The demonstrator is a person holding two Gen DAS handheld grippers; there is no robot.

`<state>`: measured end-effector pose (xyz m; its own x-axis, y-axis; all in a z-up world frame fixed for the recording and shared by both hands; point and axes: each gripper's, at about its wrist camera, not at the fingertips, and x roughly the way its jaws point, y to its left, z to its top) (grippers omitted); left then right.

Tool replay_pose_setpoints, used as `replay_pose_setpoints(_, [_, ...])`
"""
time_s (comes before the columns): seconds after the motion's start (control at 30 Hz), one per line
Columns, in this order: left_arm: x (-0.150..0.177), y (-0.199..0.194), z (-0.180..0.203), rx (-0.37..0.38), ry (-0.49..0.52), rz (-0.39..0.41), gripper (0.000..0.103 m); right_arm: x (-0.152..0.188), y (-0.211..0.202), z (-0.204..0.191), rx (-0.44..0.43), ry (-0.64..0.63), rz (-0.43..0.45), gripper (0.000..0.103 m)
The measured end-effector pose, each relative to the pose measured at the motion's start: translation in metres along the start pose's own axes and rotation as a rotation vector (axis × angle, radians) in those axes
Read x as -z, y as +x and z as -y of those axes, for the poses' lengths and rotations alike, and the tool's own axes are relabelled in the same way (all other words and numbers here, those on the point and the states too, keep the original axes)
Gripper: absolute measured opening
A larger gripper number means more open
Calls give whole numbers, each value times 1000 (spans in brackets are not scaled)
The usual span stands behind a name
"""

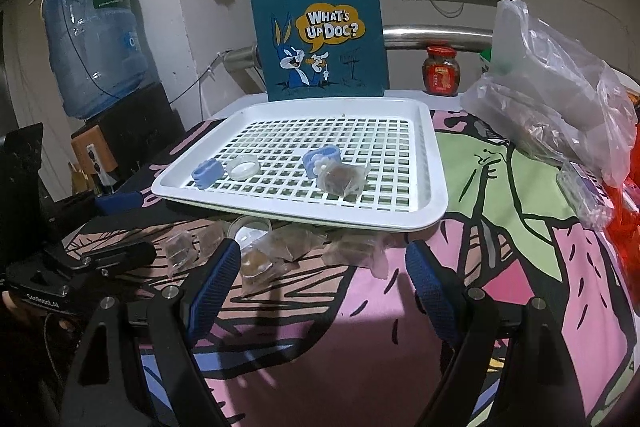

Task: Organize objects
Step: 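Withdraw both open grippers back from the tray, then move the left gripper down onto a clear plastic box beside the tray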

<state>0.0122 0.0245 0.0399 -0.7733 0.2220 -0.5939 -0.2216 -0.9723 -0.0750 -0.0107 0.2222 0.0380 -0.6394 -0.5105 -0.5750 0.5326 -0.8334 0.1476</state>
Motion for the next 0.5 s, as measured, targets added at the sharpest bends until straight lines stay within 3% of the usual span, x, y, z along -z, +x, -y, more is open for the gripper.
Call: replay_pose_setpoints(0.5, [3, 11, -1, 10, -16, -74, 90, 3, 5, 6, 10, 21, -48, 85])
